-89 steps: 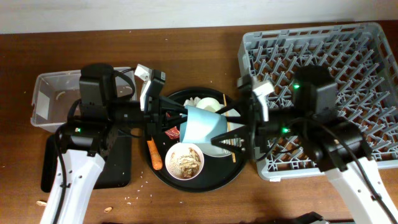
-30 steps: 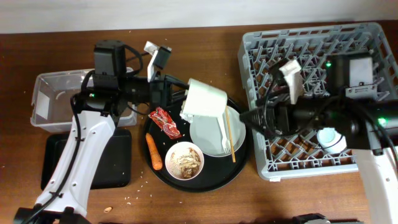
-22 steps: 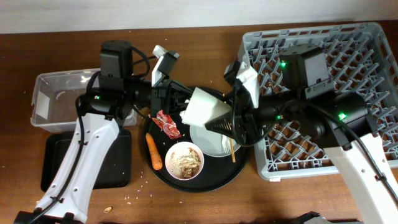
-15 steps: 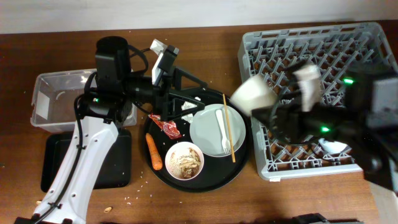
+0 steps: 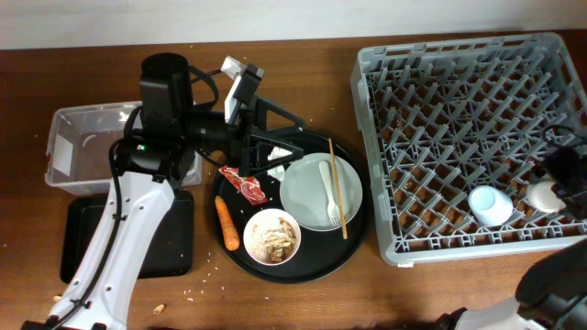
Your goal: Sort waste into correct bins and load items into the dishwasher rack
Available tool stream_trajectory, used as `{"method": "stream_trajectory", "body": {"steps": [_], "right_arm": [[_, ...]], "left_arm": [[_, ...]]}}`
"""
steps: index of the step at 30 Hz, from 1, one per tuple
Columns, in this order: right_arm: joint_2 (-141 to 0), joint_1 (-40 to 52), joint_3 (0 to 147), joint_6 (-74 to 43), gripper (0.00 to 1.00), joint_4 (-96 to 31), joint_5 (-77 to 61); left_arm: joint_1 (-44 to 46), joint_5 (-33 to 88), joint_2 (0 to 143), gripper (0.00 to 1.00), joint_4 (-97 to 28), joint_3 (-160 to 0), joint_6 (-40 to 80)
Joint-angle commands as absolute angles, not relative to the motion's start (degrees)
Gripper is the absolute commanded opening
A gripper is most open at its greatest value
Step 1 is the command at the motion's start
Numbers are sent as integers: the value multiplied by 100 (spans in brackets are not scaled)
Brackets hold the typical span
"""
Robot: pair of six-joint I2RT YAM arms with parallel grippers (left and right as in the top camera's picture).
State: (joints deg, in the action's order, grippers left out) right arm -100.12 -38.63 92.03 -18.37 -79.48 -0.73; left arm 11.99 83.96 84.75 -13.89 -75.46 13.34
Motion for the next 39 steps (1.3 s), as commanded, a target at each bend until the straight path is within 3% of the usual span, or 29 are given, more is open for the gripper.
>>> {"method": "stream_trajectory", "body": {"steps": [1, 6, 8, 11, 12, 14, 16, 17, 20, 23, 25, 29, 31, 35, 37, 39], "right_arm": [[-10162, -3931, 9247, -2010, 86, -7832, 45], [-9926, -3970, 10436, -1743, 88, -8414, -919], [-9336, -3863, 10724, -849, 88, -8449, -2375], [-7896, -3190, 10781, -113, 88, -8495, -3260], [-7155, -2357, 10781, 56, 88, -8488, -3260], [-6591, -1273, 10781, 174, 89, -8460, -3253], [-6458, -436, 10779, 145, 86, -8484, -3236], [-6523, -21, 10691, -97, 76, -8486, -3017], [-7382, 1170, 9841, -884, 64, -8169, -1688], [-9091, 2248, 9354, -1505, 63, -7253, -980], [-10047, 2405, 9354, -2073, 63, -6908, -333], [-11861, 2377, 9354, -2178, 44, -6549, -523], [-12405, 2370, 9354, -2196, 41, -6501, -548], [-12407, 2373, 9295, -2196, 30, -6436, -550], [-12376, 2370, 9271, -2189, 7, -6423, -548], [-12060, 2355, 9384, -2128, 4, -6506, -532]], "left_arm": [[1197, 8416, 8359, 99, -1376, -7603, 1393], [1201, 7760, 8353, 99, -1614, -7603, 1389], [1201, 6694, 8200, 99, -2104, -7603, 1284], [1201, 2805, 7231, 99, -4021, -7603, 1087], [1201, 869, 6639, 99, -4932, -7603, 1286], [1199, 119, 6027, 99, -5422, -7603, 1278], [1199, 60, 5544, 99, -5481, -7603, 1249], [1199, 58, 5402, 99, -5502, -7603, 1234], [1199, 62, 5308, 99, -5511, -7603, 1234], [1199, 62, 5306, 99, -5647, -7603, 1236], [1199, 60, 5312, 99, -5813, -7601, 1236], [1199, 60, 5312, 99, -5909, -7601, 1236], [1199, 60, 5312, 99, -5909, -7601, 1236], [1199, 62, 5312, 99, -5909, -7601, 1236], [1199, 60, 5312, 99, -5909, -7601, 1236], [1199, 60, 5312, 99, -5909, -7601, 1236]]}}
